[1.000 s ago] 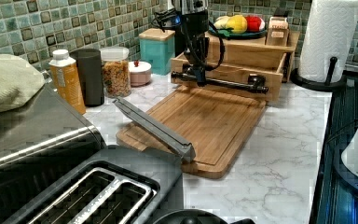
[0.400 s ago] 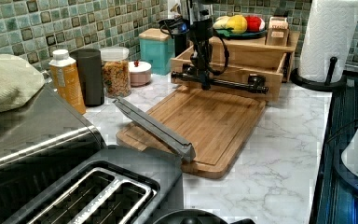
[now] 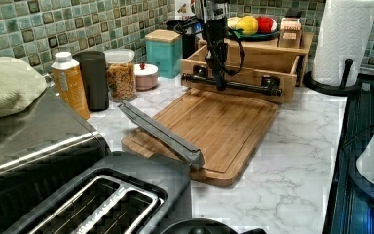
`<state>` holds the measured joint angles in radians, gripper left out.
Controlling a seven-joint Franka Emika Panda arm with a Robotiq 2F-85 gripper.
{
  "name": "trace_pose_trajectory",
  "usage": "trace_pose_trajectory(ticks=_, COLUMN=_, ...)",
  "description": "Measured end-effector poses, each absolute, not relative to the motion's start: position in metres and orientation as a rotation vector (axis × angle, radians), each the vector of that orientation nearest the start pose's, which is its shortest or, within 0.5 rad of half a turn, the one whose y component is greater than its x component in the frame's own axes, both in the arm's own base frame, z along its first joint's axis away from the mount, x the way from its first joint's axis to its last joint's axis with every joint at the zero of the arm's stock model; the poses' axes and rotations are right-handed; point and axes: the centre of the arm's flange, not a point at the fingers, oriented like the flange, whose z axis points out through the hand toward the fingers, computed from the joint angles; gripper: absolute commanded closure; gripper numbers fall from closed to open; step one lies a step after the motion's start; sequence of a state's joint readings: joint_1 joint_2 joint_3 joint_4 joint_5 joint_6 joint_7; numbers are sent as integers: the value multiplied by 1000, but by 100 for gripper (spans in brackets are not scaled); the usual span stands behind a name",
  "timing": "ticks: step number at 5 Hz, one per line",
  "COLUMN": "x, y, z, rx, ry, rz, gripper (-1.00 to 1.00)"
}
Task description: Close the drawer.
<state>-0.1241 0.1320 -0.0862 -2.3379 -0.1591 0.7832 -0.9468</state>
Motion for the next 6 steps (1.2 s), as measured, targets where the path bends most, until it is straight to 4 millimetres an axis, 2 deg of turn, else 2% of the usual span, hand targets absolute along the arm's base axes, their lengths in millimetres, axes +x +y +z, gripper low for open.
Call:
trace_pose_trajectory(ticks=1, x=497, y=-120, z=269, rx=-3208, ry=-279, rz=244, gripper=100)
trace_pose_trajectory(ticks=2, x=508, y=-148, z=265, rx=-3176, ry=-412, rz=302, gripper=100)
trace_pose_trajectory(ticks=3, x=518, y=-193, z=267, rx=-3168, ry=-284, rz=362, gripper=100)
trace_pose_trajectory(ticks=4, x=522, y=-248, z=265, rx=-3200, ry=-143, rz=356, gripper=100)
trace_pose_trajectory(ticks=5, x=518, y=-295, z=267, rx=-3245, ry=-29, rz=282, gripper=100)
trace_pose_trajectory(ticks=6, x=509, y=-299, z=267, rx=-3284, ry=-20, rz=152, gripper=100)
